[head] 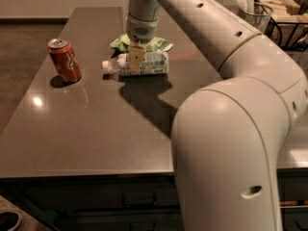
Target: Move blue plastic bottle near green jalapeno chip bag
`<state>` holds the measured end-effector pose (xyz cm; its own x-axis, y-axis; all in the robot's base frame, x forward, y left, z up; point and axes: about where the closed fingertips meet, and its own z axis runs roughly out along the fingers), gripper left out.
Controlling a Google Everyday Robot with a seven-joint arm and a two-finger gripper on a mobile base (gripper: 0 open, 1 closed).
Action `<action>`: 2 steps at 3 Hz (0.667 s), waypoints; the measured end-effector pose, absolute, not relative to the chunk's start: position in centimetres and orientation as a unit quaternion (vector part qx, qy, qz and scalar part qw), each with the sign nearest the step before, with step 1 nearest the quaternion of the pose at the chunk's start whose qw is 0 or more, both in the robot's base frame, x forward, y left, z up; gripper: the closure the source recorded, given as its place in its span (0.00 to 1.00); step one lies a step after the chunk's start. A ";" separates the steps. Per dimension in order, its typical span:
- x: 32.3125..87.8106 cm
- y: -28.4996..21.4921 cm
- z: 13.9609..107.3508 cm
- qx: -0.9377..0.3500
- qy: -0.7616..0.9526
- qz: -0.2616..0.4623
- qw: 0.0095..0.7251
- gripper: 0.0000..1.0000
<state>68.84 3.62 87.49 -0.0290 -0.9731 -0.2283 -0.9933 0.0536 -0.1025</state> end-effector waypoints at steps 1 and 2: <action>70.8 1.6 86.8 -0.666 0.734 0.036 0.126 0.85; 72.3 -0.4 86.9 -0.650 0.748 0.023 0.133 0.62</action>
Offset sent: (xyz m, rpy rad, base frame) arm 0.0471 -0.0755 0.0033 -0.0296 -0.0377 -0.1594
